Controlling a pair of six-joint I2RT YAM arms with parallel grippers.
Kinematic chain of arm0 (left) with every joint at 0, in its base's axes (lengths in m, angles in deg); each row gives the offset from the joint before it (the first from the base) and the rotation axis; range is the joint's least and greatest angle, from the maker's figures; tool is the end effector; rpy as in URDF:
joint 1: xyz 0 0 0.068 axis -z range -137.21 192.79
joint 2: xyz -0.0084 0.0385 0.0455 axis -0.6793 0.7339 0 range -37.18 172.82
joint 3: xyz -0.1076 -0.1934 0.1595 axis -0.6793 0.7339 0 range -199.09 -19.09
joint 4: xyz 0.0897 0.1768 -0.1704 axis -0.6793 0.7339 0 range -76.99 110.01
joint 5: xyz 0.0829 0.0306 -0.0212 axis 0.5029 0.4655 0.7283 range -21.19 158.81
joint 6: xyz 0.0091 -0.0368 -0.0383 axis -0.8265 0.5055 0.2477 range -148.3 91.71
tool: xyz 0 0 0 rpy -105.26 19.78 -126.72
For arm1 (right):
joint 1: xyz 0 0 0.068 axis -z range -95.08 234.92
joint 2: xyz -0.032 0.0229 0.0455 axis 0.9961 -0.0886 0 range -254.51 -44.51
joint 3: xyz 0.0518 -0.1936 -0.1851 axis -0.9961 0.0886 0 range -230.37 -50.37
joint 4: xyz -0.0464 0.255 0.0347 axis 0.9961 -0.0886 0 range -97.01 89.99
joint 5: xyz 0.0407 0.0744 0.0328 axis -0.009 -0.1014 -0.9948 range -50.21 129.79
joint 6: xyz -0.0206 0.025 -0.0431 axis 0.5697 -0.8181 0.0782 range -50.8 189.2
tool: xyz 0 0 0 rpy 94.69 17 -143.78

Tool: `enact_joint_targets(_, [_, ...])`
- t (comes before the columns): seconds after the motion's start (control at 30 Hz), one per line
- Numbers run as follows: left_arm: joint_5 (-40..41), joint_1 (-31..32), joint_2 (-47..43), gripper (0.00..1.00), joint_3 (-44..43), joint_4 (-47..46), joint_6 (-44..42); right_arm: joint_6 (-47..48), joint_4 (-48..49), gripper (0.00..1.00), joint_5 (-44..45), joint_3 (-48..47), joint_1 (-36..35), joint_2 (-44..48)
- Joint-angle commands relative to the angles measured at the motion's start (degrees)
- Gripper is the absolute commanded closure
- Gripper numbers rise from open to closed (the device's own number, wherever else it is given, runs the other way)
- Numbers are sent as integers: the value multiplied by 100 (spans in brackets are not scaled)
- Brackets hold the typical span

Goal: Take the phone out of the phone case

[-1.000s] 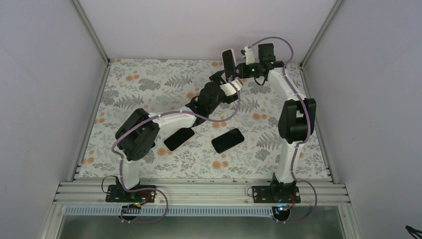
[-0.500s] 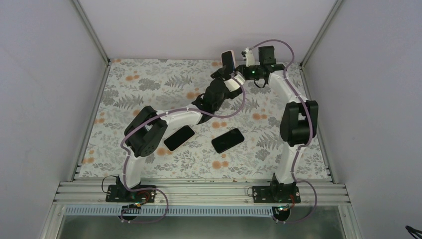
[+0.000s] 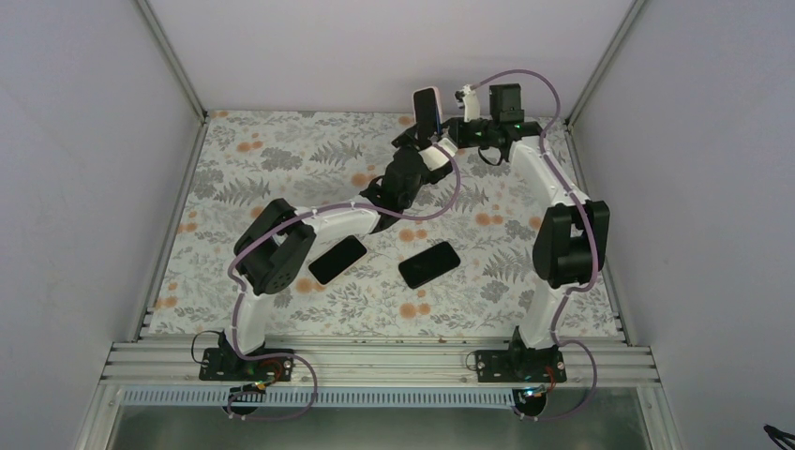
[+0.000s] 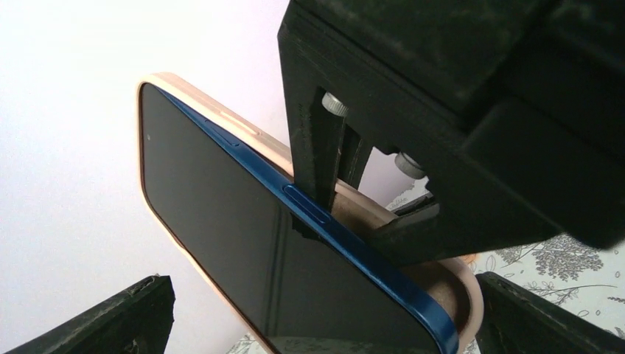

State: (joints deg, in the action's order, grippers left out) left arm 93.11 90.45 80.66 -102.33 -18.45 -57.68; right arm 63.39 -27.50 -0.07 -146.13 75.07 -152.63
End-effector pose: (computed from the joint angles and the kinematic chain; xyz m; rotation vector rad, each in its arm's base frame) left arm 0.3377 -0.3487 0.2515 0.7363 1.4447 0.0987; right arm 0.4218 0.0963 0.3057 -0.4510 2.1881 0.9316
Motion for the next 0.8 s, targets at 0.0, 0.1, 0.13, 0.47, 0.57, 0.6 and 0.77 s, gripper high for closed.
enact_joint_targets(0.0, [252, -63, 79, 2, -13, -374, -79, -36, 371, 96, -303, 98, -83, 311])
enact_joint_targets(0.1, [181, -57, -49, 2, 144, -486, -33, 4, 378, 97, -283, 119, -99, 286])
enact_joint_targets(0.13, [154, -55, -92, 2, 187, -532, -40, 9, 376, 97, -284, 120, -99, 271])
enact_joint_targets(0.47, [-288, -44, -761, 2, 701, -481, 134, 109, 373, 96, -185, 97, -104, 178])
enact_joint_targets(0.57, [-290, -51, -867, 1, 725, -454, 165, 121, 391, 96, -153, 142, -116, 215])
enact_joint_targets(0.6, [-279, -47, -880, 1, 716, -453, 147, 116, 393, 96, -154, 145, -120, 222])
enact_joint_targets(0.77, [-224, -69, -706, 1, 507, -441, -6, 85, 408, 96, -175, 154, -130, 272])
